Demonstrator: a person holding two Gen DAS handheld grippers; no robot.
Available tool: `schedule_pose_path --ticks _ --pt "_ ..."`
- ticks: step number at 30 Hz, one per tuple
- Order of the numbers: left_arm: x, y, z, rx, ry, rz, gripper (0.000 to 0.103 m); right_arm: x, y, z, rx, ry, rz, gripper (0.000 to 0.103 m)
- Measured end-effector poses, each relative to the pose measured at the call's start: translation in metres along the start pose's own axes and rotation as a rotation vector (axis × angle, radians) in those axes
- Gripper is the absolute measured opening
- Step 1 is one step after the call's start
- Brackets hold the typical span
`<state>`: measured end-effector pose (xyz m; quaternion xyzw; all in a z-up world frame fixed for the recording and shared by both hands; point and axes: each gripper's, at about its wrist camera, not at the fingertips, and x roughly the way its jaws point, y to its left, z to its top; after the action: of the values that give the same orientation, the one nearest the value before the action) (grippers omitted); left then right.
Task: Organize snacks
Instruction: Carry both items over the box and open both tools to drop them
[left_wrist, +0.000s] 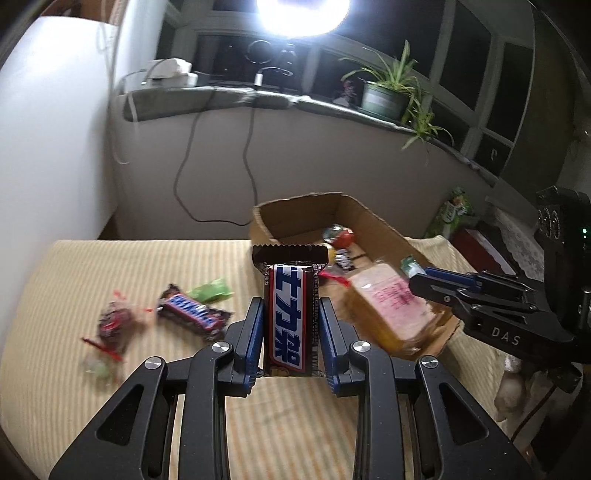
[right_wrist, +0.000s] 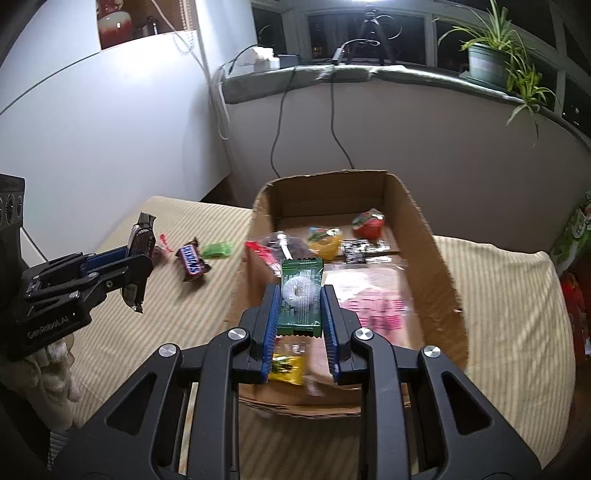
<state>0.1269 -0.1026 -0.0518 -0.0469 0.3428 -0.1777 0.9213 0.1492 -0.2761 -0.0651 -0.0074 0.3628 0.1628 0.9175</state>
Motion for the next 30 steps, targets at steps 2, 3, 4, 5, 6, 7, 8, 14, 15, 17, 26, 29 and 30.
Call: schedule_pose_path --ticks 2,3,4,5,6,7,8,14,15,17,26,29,30 --pt "0.007 -0.009 0.002 0.014 0.007 -0.012 0.027 0.000 -0.008 0.001 0.005 -0.001 -0.007 0.023" --pt "0.009 -0.014 0.003 0.019 0.011 -0.018 0.027 -0.001 -0.012 0.001 0.009 -0.001 -0.011 0.023" --pt "0.012 -0.018 0.003 0.023 0.014 -0.024 0.027 -0.001 -0.015 0.001 0.011 -0.001 -0.015 0.023" --pt "0.014 -0.021 0.004 0.026 0.017 -0.028 0.027 -0.001 -0.018 0.001 0.012 -0.001 -0.018 0.023" --pt "0.017 -0.025 0.005 0.031 0.020 -0.033 0.027 -0.001 -0.021 0.000 0.014 -0.001 -0.022 0.023" --pt "0.019 -0.028 0.005 0.034 0.024 -0.039 0.027 -0.001 -0.025 0.001 0.017 -0.001 -0.027 0.023" --pt "0.022 -0.030 0.006 0.036 0.026 -0.043 0.027 -0.002 -0.027 0.000 0.019 -0.001 -0.031 0.023" --pt "0.033 -0.045 0.009 0.052 0.043 -0.063 0.027 -0.001 -0.044 -0.002 0.034 0.005 -0.053 0.023" --pt "0.035 -0.048 0.010 0.055 0.046 -0.067 0.027 0.000 -0.046 -0.003 0.037 0.006 -0.057 0.023" --pt "0.038 -0.052 0.011 0.058 0.048 -0.071 0.027 0.001 -0.051 -0.003 0.042 0.008 -0.060 0.023" --pt "0.048 -0.066 0.011 0.079 0.069 -0.088 0.027 0.005 -0.065 -0.006 0.064 0.021 -0.067 0.023" --pt "0.050 -0.068 0.011 0.087 0.074 -0.084 0.027 0.007 -0.067 -0.007 0.067 0.023 -0.064 0.024" --pt "0.050 -0.069 0.011 0.090 0.076 -0.084 0.027 0.007 -0.067 -0.007 0.069 0.025 -0.063 0.024"
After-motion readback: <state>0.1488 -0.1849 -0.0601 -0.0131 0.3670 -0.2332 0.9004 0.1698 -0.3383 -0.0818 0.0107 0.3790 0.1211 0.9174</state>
